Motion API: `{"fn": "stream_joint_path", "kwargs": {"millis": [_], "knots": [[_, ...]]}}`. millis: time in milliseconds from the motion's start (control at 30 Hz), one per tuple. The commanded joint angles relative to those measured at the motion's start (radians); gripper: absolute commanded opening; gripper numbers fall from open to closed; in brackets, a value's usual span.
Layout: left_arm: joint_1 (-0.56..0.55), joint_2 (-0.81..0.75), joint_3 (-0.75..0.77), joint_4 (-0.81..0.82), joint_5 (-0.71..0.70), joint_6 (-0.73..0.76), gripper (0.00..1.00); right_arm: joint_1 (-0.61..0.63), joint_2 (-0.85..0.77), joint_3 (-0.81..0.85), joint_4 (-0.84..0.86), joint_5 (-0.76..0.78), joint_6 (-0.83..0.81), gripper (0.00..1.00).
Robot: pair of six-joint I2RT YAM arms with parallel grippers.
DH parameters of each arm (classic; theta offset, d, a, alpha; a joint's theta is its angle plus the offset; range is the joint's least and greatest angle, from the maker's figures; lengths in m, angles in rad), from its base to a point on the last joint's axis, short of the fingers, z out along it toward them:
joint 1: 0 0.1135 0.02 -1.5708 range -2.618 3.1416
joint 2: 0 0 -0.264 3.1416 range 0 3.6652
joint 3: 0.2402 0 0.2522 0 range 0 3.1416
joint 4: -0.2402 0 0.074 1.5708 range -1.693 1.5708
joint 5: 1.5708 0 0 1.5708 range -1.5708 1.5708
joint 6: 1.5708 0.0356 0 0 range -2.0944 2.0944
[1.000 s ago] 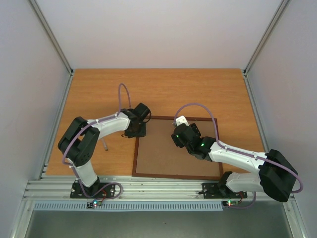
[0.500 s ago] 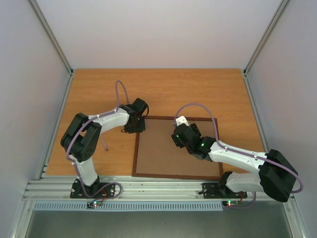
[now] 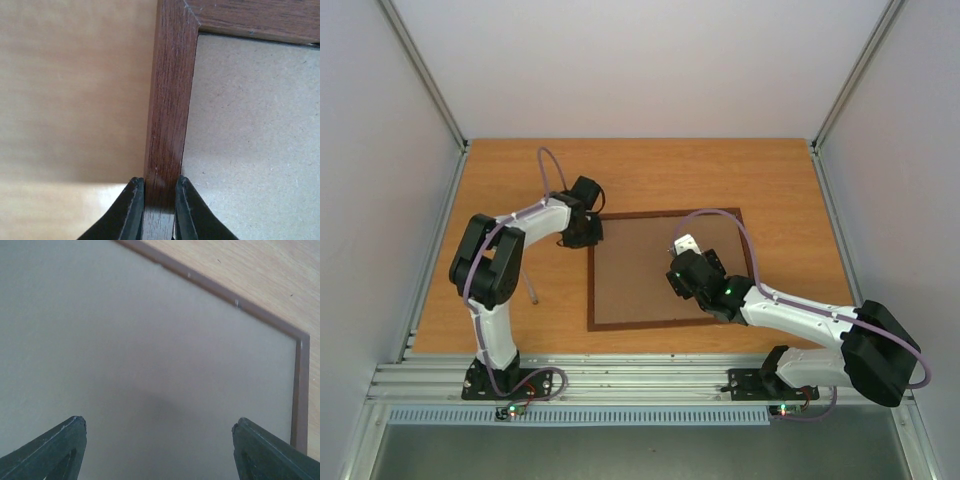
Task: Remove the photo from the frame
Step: Move the photo frame to the center of the board.
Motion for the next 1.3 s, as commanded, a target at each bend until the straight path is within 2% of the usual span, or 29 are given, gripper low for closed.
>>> {"fn": "stream_joint_path", "kwargs": {"millis": [0,200,400,433,467,600,700,800,833,967,1067,1133,1267], "knots": [[0.05,0.093,0.104,0.052,-0.018,0.008,0.12,-0.005,0.013,0.029,0.002,0.017,-0.007,0.8],[0.07,0.147,0.211,0.012,-0.007,0.069,0.17,-0.003,-0.007,0.026,0.004,0.019,-0.013,0.8],[0.07,-0.009,0.163,0.005,0.023,0.084,0.35,-0.003,-0.102,0.034,-0.048,-0.006,-0.004,0.83],[0.07,-0.044,0.143,0.005,0.028,0.081,0.38,-0.003,-0.126,0.04,-0.069,-0.007,0.006,0.94],[0.07,-0.083,0.106,0.008,0.034,0.073,0.41,-0.003,-0.152,0.044,-0.087,-0.011,0.013,0.98],[0.07,-0.243,-0.022,0.026,0.046,0.05,0.6,-0.004,-0.275,0.066,-0.177,-0.008,0.064,0.98],[0.07,-0.375,-0.128,0.05,0.054,0.039,0.73,-0.004,-0.342,0.103,-0.304,0.056,0.153,0.98],[0.07,-0.511,-0.223,0.063,0.018,0.037,0.96,-0.003,-0.404,0.122,-0.381,0.046,0.182,0.98],[0.07,-0.554,-0.252,0.069,0.007,0.037,0.99,-0.003,-0.427,0.117,-0.383,0.029,0.193,0.98],[0.071,-0.709,-0.331,0.092,0.029,0.031,0.99,-0.004,-0.516,0.061,-0.316,0.018,0.264,0.99],[0.072,-0.797,-0.382,0.114,0.079,0.022,0.99,-0.004,-0.564,0.045,-0.286,-0.034,0.239,0.98],[0.072,-0.859,-0.456,0.163,0.091,0.011,0.95,-0.004,-0.609,0.024,-0.252,-0.1,0.217,0.99],[0.072,-0.973,-0.601,0.287,0.118,-0.067,0.99,-0.004,-0.666,-0.018,-0.211,-0.198,0.196,0.98]]}}
